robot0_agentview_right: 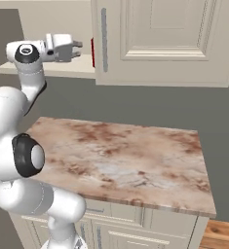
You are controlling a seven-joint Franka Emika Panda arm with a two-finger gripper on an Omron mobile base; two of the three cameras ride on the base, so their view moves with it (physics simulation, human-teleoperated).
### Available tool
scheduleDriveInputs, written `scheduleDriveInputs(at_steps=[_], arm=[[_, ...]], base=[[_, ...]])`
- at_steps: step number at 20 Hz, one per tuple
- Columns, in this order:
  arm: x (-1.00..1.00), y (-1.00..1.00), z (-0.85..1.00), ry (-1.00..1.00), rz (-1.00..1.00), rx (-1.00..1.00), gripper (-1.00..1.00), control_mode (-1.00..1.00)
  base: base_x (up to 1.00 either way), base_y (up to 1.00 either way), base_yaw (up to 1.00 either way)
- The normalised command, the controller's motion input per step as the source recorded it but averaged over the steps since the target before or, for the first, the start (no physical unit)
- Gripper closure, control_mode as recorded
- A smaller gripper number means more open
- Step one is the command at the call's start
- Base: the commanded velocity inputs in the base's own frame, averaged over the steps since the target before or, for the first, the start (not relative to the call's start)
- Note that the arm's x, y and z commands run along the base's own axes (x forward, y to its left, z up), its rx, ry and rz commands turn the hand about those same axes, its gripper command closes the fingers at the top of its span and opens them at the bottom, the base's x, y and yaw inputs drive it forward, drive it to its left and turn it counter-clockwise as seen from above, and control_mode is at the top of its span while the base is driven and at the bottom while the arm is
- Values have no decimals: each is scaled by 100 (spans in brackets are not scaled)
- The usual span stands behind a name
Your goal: The dining table condiment station is running low on ketchup. Refill the condiment station by opening the cabinet and taking the ketchup from the cabinet and placing it on the dining table.
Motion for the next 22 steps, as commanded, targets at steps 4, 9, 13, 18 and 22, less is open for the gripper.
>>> scheduleDriveInputs(at_steps=[4,9,13,18,22], arm=[[39,0,-30,8,10,0,-100,-100],[29,-8,-19,7,11,0,-100,-100],[12,-18,-5,8,10,0,-100,-100],[20,-17,-11,13,9,0,-100,-100],[13,-24,-10,13,8,0,-100,-100]], base=[[0,0,0],[0,0,0],[0,0,0],[0,0,0],[0,0,0]])
